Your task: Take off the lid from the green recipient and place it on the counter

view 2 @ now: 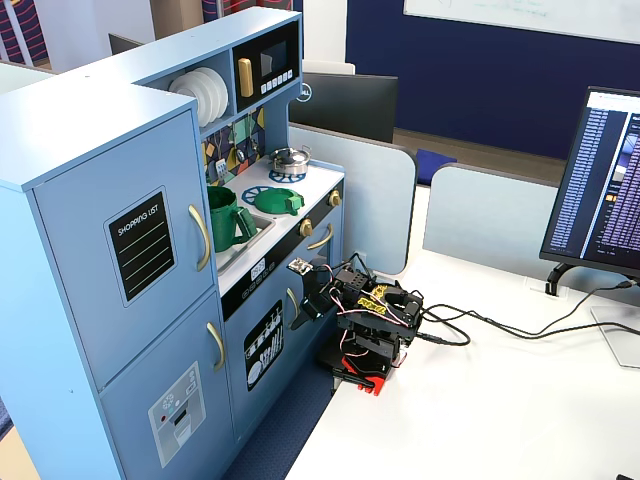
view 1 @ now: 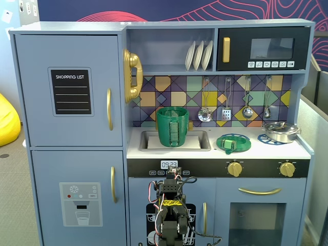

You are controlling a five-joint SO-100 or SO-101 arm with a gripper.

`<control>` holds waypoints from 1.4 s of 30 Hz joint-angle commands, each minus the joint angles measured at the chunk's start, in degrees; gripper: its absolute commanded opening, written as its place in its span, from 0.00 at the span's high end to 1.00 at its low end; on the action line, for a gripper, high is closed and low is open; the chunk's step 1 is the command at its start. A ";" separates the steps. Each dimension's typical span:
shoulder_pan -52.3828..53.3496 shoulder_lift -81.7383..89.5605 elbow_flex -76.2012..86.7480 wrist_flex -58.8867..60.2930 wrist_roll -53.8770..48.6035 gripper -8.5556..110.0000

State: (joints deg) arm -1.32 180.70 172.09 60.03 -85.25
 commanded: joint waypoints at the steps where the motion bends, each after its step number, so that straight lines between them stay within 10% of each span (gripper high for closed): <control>1: -1.58 1.32 -0.44 6.33 1.93 0.84; 11: -1.14 1.32 -0.44 27.69 -3.87 0.84; 42: -0.44 1.41 -0.44 27.77 -1.41 0.84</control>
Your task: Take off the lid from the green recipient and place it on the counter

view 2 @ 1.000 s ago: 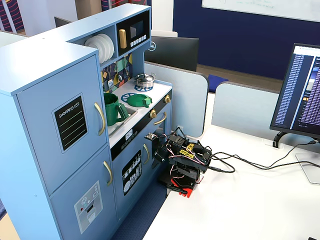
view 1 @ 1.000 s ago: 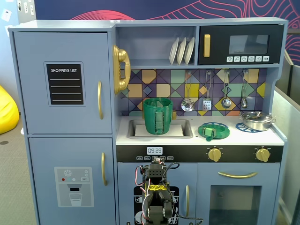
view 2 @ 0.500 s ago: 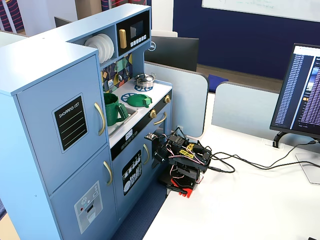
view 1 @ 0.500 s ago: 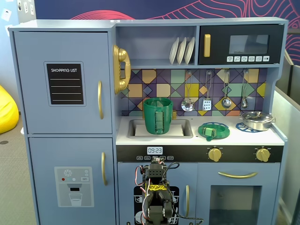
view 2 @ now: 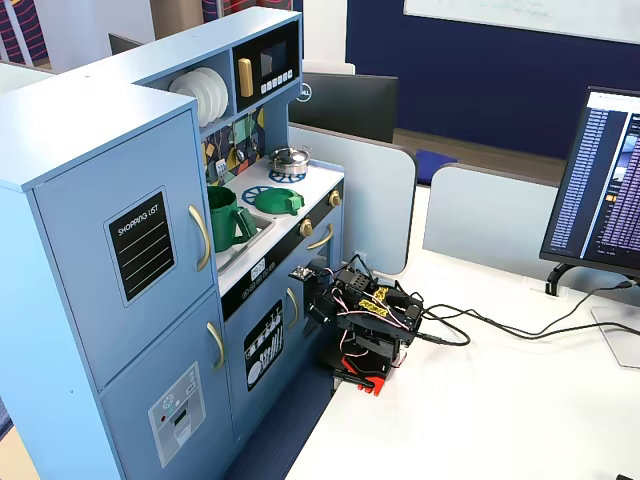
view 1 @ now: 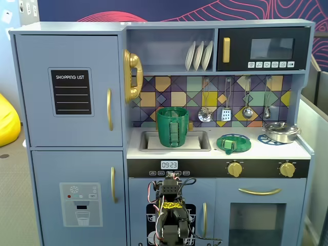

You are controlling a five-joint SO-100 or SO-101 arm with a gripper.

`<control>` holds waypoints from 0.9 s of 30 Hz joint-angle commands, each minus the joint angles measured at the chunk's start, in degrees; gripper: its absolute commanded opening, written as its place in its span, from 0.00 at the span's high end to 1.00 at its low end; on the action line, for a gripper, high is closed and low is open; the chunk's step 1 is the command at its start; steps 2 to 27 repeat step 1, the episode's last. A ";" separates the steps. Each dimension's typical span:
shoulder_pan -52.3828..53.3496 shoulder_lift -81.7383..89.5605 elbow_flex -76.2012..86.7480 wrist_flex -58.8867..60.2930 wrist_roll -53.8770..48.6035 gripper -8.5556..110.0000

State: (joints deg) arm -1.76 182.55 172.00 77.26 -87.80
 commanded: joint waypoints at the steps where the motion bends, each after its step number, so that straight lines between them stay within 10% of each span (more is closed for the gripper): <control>1: 0.00 -0.44 -0.35 10.55 1.14 0.84; 27: 0.00 -0.44 -0.35 10.55 1.14 0.84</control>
